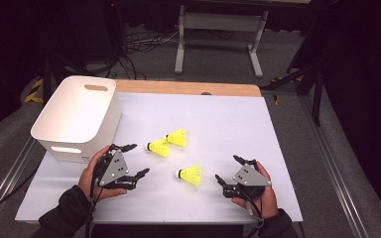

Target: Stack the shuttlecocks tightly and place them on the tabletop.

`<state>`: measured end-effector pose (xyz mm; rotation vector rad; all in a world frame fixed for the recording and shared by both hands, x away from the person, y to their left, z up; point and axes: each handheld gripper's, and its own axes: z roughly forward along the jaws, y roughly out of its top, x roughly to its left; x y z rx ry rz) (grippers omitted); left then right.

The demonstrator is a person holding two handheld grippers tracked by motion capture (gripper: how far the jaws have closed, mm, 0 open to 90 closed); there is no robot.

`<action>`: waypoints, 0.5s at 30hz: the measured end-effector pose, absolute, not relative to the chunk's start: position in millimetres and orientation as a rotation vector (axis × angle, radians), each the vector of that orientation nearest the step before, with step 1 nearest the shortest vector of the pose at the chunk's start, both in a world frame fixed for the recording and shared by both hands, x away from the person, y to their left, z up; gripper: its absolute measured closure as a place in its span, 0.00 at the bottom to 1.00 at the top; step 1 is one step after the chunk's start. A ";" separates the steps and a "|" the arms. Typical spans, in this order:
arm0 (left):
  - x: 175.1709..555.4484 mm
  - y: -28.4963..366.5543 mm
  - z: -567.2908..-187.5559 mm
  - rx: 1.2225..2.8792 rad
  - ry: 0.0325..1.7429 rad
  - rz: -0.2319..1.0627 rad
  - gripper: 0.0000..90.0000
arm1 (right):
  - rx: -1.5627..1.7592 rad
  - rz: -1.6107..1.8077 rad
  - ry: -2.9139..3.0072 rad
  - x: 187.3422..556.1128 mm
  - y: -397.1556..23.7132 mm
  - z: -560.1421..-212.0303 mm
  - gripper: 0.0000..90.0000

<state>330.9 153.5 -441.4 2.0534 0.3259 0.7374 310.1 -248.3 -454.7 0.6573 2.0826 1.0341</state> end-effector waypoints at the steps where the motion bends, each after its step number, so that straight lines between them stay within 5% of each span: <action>1: 329.8 154.9 -443.1 2.050 0.327 0.738 0.20 | 0.658 1.034 2.081 310.2 -248.5 -454.7 0.19; 15: 314.4 189.8 -460.7 2.014 0.415 0.688 0.16 | 0.684 1.048 2.095 314.0 -252.4 -455.3 0.19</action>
